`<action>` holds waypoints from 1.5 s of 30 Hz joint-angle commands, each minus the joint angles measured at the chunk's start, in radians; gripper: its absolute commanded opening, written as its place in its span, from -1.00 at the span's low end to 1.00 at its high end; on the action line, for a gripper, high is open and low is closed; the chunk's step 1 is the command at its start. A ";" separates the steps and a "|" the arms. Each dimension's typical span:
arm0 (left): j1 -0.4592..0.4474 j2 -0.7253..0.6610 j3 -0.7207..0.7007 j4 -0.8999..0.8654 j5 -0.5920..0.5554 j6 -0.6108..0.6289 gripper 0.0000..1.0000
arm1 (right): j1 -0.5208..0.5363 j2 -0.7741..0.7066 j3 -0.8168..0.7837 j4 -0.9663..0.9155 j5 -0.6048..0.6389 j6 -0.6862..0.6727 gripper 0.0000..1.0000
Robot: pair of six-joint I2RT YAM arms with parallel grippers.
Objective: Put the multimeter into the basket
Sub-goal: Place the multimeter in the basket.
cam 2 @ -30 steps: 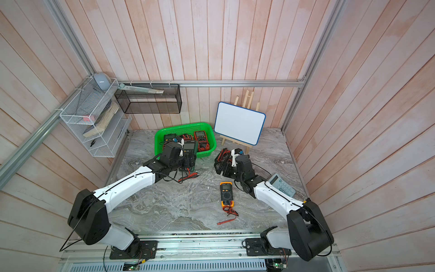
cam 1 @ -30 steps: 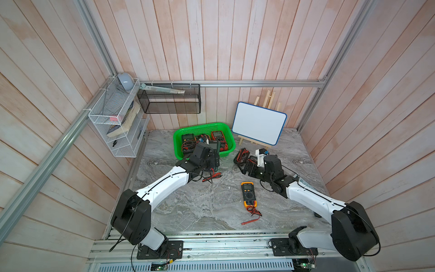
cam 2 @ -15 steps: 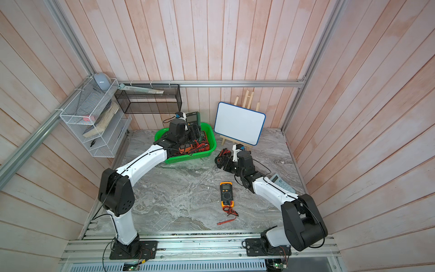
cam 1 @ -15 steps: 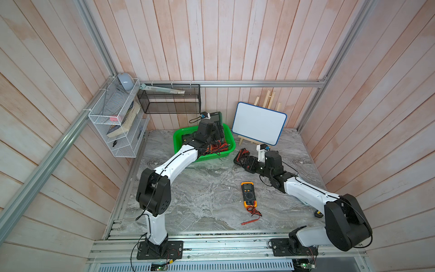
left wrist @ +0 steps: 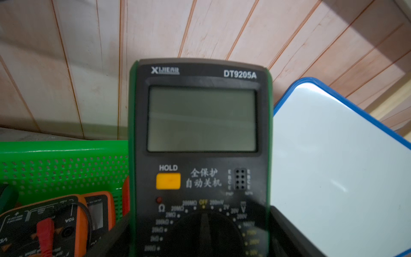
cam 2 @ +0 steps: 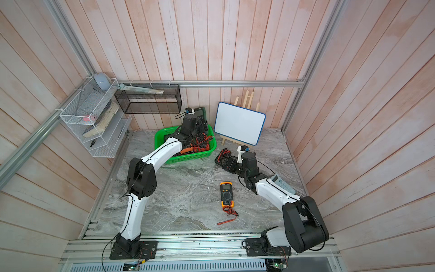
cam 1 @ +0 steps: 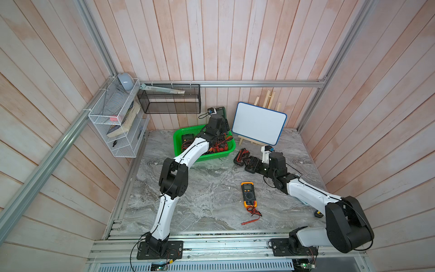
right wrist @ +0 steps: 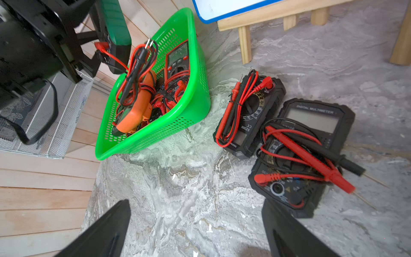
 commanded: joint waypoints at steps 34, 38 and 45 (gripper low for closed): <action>-0.018 0.000 -0.105 -0.050 -0.050 -0.059 0.99 | -0.007 0.009 0.018 -0.055 0.068 0.000 0.96; -0.018 -0.077 -0.169 -0.007 -0.022 -0.064 0.99 | -0.007 0.020 0.042 -0.074 0.104 0.003 0.96; -0.024 -0.235 -0.276 0.043 0.025 -0.022 0.99 | -0.007 0.056 0.098 -0.139 0.203 0.003 0.96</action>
